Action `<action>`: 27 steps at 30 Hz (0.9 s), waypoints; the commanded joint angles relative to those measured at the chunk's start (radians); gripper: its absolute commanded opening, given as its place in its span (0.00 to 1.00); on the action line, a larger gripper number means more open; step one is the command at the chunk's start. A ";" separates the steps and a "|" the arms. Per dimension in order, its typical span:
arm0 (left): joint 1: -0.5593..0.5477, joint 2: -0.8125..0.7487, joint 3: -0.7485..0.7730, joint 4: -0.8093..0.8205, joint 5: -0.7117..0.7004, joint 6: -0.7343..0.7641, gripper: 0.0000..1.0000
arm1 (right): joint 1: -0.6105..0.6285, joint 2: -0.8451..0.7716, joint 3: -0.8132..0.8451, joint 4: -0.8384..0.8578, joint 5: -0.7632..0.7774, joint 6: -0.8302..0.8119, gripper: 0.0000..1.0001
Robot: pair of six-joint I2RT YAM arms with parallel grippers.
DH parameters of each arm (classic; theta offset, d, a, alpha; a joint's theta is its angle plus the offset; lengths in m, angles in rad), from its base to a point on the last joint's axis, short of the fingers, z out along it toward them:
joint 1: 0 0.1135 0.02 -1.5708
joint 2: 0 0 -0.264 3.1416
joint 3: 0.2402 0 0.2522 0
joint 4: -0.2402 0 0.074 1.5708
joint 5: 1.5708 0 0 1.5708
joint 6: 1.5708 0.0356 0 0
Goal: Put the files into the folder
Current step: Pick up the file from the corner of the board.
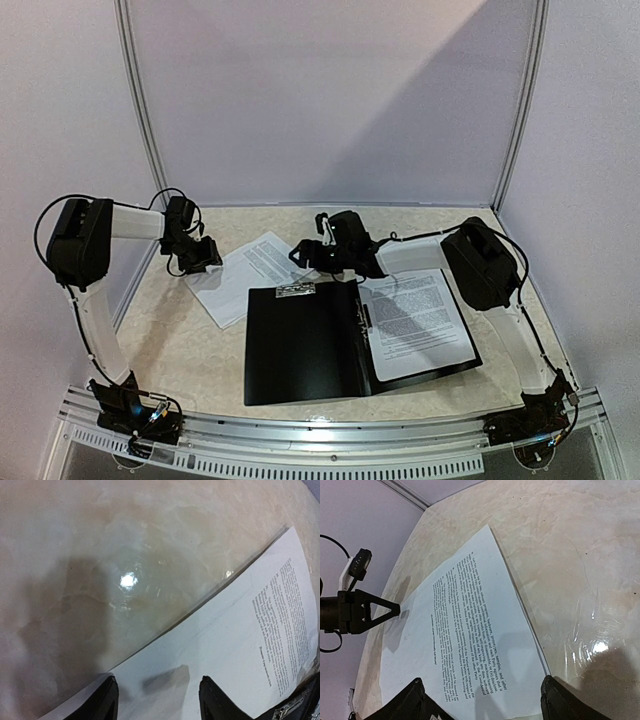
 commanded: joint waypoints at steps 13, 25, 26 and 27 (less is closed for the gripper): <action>0.009 0.028 0.010 -0.013 0.019 -0.011 0.55 | -0.006 -0.058 -0.104 0.018 0.091 -0.001 0.78; 0.009 0.028 0.008 -0.013 0.020 -0.010 0.55 | -0.008 -0.097 -0.140 0.056 0.106 -0.018 0.79; 0.009 0.028 0.008 -0.013 0.020 -0.010 0.55 | -0.011 -0.092 -0.132 0.053 0.095 -0.011 0.79; 0.009 0.028 0.008 -0.013 0.021 -0.010 0.55 | -0.011 -0.086 -0.122 0.050 0.081 -0.008 0.79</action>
